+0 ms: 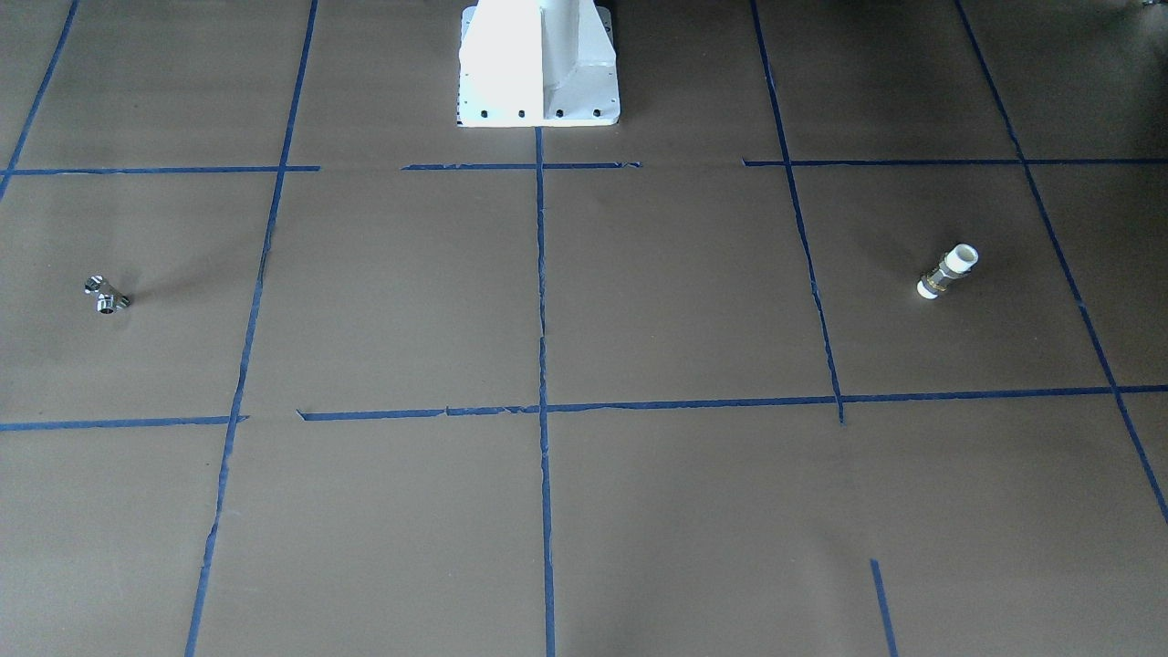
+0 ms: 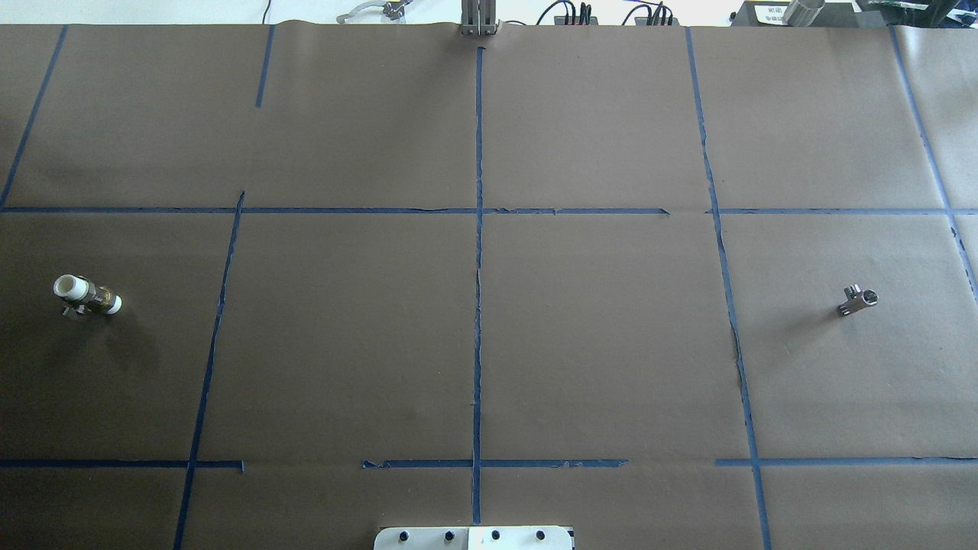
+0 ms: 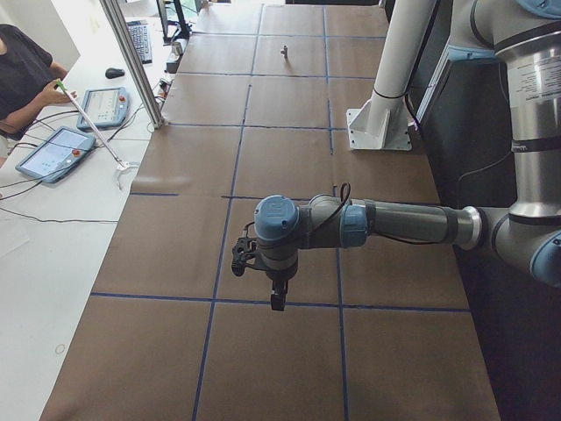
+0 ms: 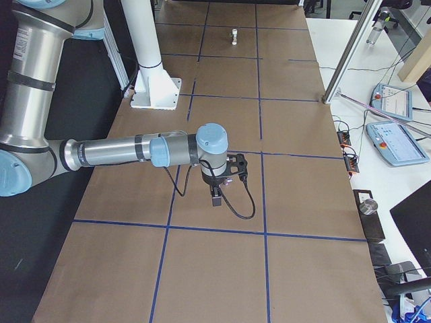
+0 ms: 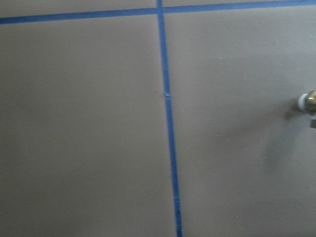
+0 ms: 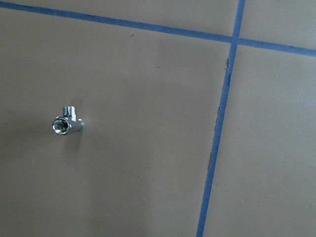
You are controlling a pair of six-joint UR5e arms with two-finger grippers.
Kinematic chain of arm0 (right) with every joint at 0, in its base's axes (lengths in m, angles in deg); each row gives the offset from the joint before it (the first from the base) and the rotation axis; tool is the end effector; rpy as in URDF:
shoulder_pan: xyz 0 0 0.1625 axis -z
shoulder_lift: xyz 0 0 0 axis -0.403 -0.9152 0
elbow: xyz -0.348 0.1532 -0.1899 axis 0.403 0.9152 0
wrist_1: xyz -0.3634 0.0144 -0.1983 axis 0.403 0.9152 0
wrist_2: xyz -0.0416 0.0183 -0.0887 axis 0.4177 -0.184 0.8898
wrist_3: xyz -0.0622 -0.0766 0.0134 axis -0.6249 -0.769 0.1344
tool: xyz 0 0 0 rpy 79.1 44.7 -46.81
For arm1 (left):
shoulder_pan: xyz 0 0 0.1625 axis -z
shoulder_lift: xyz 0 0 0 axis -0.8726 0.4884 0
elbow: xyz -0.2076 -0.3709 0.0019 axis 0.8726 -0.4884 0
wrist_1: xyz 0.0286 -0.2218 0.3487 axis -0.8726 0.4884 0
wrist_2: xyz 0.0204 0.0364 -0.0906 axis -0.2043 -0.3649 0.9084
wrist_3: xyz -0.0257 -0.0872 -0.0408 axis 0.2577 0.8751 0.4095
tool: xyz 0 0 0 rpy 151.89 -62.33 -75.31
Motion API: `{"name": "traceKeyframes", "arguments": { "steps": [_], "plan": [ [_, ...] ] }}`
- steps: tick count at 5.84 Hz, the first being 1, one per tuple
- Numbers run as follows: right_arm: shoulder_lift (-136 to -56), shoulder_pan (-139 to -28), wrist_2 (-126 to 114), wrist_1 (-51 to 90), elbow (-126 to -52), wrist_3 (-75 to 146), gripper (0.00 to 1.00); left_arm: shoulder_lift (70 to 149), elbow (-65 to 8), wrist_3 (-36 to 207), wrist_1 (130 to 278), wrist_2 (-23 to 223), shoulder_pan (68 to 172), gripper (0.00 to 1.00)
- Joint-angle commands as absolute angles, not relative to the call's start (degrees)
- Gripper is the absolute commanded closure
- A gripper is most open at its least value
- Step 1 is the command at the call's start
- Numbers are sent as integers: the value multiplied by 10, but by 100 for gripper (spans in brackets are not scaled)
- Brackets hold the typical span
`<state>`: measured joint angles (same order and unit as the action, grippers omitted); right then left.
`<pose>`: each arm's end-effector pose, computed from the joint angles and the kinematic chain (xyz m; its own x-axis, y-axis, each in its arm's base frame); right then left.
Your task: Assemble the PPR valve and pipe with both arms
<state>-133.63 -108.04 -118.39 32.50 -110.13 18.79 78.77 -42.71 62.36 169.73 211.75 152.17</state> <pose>0.0249 -0.3761 0.5792 0.6882 -0.1600 0.7077 0.1030 0.9870 0.1230 -0.0747 -0.4037 0.6292 0.7207 0.0870 -0.6877 -0.0820 0.9958 0.0401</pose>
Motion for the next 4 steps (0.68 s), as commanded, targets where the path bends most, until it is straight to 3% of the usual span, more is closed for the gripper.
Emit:
{"name": "traceKeyframes", "arguments": {
  "steps": [1, 4],
  "plan": [
    [-1343, -1081, -1184, 325, -1099, 191, 0, 796, -422, 629, 1697, 2114, 1517, 0],
    [-1347, -1081, -1188, 325, -1104, 194, 0, 794, -424, 626, 1703, 2120, 1516, 0]
  ]
}}
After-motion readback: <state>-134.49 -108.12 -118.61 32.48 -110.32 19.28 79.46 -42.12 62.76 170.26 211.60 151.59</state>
